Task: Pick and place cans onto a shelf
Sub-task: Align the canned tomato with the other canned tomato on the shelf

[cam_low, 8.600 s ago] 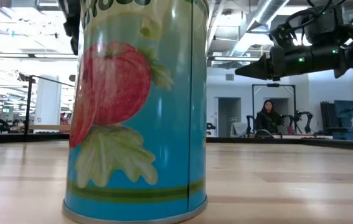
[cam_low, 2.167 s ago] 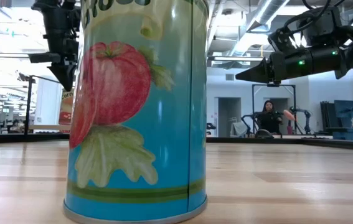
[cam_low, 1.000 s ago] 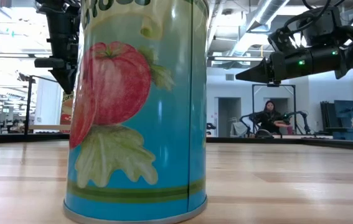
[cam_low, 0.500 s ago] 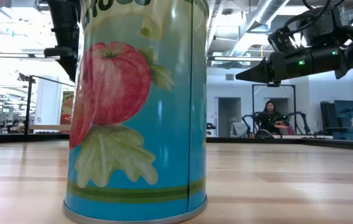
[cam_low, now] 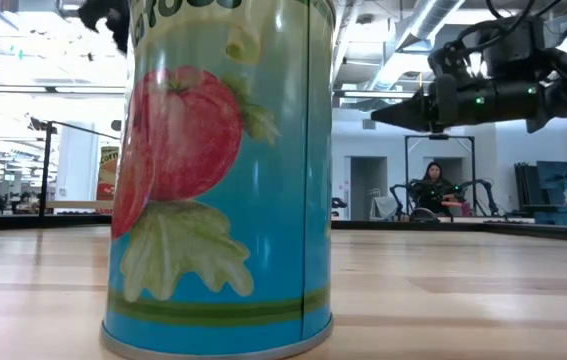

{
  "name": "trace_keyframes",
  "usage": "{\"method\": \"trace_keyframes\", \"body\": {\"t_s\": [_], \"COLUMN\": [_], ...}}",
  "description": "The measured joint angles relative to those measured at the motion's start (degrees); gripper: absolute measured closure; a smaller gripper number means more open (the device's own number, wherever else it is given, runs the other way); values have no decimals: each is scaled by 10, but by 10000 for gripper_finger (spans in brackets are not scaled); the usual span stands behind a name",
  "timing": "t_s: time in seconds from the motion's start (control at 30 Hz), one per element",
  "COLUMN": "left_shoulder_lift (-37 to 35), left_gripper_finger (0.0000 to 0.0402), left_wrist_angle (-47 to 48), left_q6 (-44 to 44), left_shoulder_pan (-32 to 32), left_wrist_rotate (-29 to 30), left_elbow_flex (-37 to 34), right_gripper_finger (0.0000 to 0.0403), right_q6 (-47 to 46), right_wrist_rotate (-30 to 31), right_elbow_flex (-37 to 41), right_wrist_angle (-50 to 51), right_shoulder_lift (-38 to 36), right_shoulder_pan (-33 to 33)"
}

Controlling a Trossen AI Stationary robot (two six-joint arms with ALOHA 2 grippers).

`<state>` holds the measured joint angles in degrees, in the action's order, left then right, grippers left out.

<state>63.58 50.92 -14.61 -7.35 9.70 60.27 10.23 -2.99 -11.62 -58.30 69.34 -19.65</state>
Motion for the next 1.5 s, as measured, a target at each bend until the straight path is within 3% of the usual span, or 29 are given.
{"method": "trace_keyframes", "body": {"t_s": [0.17, 0.37, 0.57, 0.83, 1.03, 1.3, 1.5], "left_shoulder_lift": [38, 129, 221, 336, 440, 570, 624], "left_gripper_finger": [401, 401, 401, 402, 389, 337, 308], "left_wrist_angle": [-120, -225, -309, -279, -177, -50, 15], "left_q6": [65, 136, 189, 244, 297, 343, 360], "left_shoulder_pan": [123, 226, 308, 409, 460, 489, 492], "left_wrist_rotate": [27, 46, 64, 111, 116, 122, 122], "left_elbow_flex": [-15, -15, -2, 124, 262, 441, 504], "right_gripper_finger": [395, 396, 397, 398, 397, 397, 397], "right_q6": [-12, -50, -92, -88, -92, -100, -98], "right_wrist_rotate": [-32, -43, -25, 133, 223, 326, 380], "right_elbow_flex": [0, 0, 10, 14, 14, 13, 13], "right_wrist_angle": [-91, -188, -193, -223, -222, -221, -221], "right_shoulder_lift": [70, 144, 177, 197, 197, 197, 197], "right_shoulder_pan": [0, 5, 83, 243, 342, 434, 479]}}
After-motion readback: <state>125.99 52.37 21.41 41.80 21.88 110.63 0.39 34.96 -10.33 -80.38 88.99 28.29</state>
